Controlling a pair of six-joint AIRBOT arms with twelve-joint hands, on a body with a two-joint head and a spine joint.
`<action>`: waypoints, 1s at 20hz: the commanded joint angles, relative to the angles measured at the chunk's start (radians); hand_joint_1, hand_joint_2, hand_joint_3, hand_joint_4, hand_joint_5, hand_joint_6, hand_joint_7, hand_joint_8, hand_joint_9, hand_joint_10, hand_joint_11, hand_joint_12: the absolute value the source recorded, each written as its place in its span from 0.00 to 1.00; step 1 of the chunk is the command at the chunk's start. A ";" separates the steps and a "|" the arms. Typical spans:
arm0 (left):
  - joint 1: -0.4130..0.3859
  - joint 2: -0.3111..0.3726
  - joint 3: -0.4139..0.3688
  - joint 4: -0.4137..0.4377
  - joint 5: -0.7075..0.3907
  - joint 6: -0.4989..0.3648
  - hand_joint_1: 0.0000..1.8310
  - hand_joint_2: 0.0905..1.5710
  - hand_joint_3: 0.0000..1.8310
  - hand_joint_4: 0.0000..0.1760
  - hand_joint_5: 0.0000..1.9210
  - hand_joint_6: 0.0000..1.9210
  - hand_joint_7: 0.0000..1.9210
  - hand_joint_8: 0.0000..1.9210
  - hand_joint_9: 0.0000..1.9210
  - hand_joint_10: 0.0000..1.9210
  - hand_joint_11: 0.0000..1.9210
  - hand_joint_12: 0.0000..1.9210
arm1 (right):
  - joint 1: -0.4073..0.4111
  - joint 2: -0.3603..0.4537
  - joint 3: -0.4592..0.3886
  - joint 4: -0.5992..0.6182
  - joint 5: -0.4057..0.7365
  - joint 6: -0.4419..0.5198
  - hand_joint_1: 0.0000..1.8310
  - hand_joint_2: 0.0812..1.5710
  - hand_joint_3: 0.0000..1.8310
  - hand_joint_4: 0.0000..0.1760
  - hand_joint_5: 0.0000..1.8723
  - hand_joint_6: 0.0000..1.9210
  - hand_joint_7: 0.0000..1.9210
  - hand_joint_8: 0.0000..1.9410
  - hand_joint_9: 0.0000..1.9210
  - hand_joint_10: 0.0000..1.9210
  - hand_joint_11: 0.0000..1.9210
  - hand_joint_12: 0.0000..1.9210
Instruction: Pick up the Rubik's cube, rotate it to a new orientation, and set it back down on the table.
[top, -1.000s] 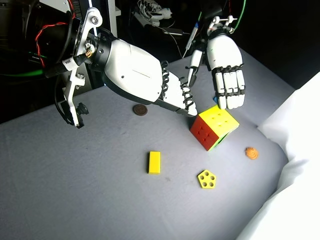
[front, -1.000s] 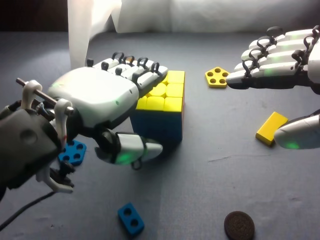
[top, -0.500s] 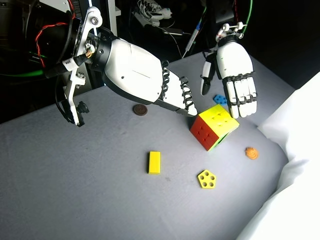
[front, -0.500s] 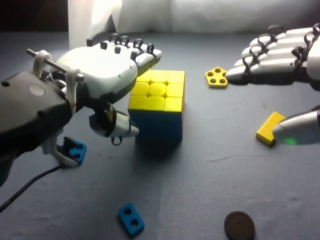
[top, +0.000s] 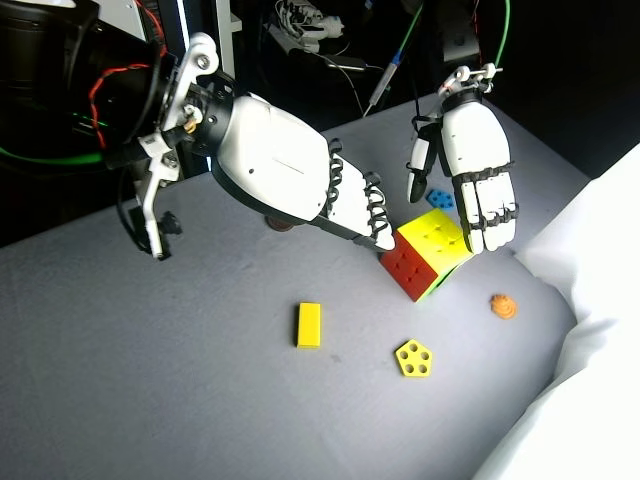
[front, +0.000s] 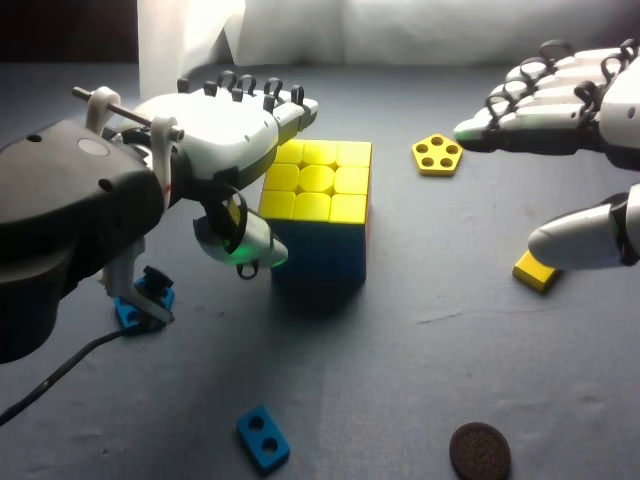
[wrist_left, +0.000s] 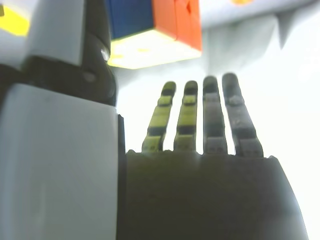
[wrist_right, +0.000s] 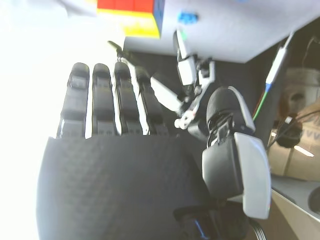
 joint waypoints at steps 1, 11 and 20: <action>-0.012 -0.005 0.008 0.035 -0.036 0.006 0.55 0.62 0.00 0.00 0.00 0.00 0.00 0.00 0.02 0.00 0.00 0.08 | 0.010 0.004 0.000 0.018 -0.038 0.013 0.01 0.79 0.00 0.00 0.03 0.00 0.04 0.00 0.01 0.00 0.00 0.00; -0.018 -0.070 0.063 -0.017 -0.040 0.040 0.57 0.59 0.00 0.00 0.00 0.00 0.00 0.00 0.01 0.00 0.00 0.07 | 0.021 0.003 0.000 0.018 0.016 0.038 0.00 0.79 0.00 0.00 0.01 0.00 0.03 0.01 0.01 0.01 0.00 0.00; -0.010 -0.099 0.104 -0.032 -0.040 0.061 0.56 0.58 0.00 0.00 0.00 0.00 0.00 0.00 0.01 0.00 0.00 0.08 | 0.025 -0.001 0.000 0.018 0.031 0.029 0.00 0.79 0.00 0.00 0.01 0.00 0.03 0.00 0.00 0.00 0.00 0.00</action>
